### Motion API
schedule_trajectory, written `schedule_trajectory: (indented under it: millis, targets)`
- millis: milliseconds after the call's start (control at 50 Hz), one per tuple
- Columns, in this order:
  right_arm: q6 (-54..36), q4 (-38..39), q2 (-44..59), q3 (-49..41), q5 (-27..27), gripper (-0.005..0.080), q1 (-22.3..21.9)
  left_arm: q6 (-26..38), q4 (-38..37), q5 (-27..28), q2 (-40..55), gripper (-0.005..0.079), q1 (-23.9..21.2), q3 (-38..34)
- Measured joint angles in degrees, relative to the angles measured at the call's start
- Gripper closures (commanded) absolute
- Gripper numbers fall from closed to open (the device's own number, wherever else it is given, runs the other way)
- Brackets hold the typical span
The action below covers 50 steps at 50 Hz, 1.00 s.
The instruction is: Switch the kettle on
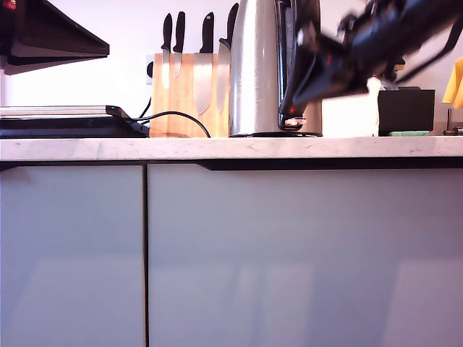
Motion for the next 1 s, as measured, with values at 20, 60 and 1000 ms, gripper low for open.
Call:
schedule_trajectory:
  millis: [20, 60, 1000]
  targets:
    - [0.0, -0.5, -0.8, 0.0, 0.0, 0.0763, 0.3, 0.3, 0.0, 0.0, 0.0, 0.0756, 0.0, 0.0]
    - [0.0, -1.5, -2.9, 0.0, 0.2, 0.0763, 0.9, 0.7, 0.0, 0.0, 0.0, 0.0755, 0.0, 0.0]
    - [2.0, -21.4, -29.3, -2.7, 22.4, 0.0763, -2.3, 1.0, -15.0, -3.8, -6.7, 0.0751, 18.9, 0.0]
